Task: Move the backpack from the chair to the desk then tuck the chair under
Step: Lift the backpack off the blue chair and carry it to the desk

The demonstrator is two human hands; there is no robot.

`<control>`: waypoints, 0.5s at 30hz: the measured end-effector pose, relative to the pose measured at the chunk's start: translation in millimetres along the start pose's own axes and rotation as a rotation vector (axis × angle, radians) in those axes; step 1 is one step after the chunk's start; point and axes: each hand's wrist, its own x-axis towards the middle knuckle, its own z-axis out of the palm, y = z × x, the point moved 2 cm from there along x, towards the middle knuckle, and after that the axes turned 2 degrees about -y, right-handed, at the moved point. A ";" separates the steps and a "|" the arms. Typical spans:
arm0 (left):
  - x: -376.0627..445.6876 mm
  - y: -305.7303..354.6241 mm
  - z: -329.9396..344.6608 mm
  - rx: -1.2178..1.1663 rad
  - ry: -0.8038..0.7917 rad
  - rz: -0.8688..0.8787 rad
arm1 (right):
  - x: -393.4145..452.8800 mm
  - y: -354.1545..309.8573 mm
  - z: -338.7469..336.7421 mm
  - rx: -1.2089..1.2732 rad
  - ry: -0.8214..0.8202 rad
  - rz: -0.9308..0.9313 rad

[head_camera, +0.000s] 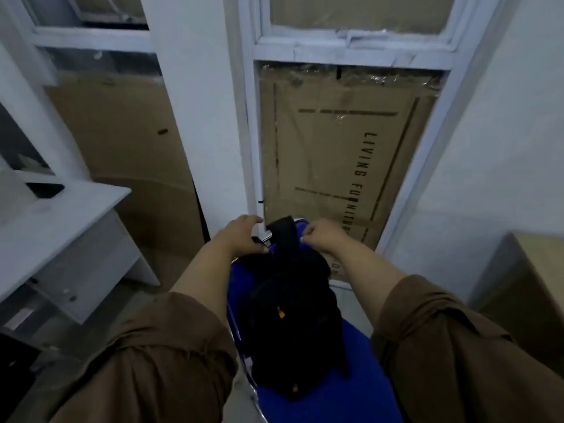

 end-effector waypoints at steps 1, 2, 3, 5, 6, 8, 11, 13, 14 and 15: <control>4.2 -7.6 5.7 0.004 -0.080 -0.010 | 9.7 3.0 13.3 -0.003 -0.060 0.050; 8.0 -12.1 9.0 0.001 -0.138 0.010 | 14.7 4.9 22.0 0.043 -0.097 0.114; 11.2 -19.2 15.9 0.013 -0.196 0.009 | 18.8 8.2 33.5 0.094 -0.151 0.185; 17.8 -30.8 25.1 0.010 -0.220 0.043 | 25.0 8.3 52.7 0.176 -0.259 0.281; 21.0 -35.5 27.3 0.000 -0.203 0.066 | 26.7 7.1 57.6 0.206 -0.286 0.317; 25.3 -43.5 26.7 -0.040 -0.169 0.089 | 33.4 5.0 69.0 0.293 -0.309 0.357; 27.0 -48.1 28.1 -0.012 -0.171 0.101 | 41.8 8.8 84.9 0.473 -0.308 0.420; 28.1 -47.5 26.1 0.171 -0.143 0.085 | 43.9 11.5 89.9 0.575 -0.303 0.448; 27.3 -45.9 24.9 0.332 -0.101 0.073 | 43.6 13.0 90.8 0.633 -0.292 0.463; 25.1 -43.3 23.7 0.485 -0.041 0.060 | 44.8 15.1 91.7 0.695 -0.271 0.468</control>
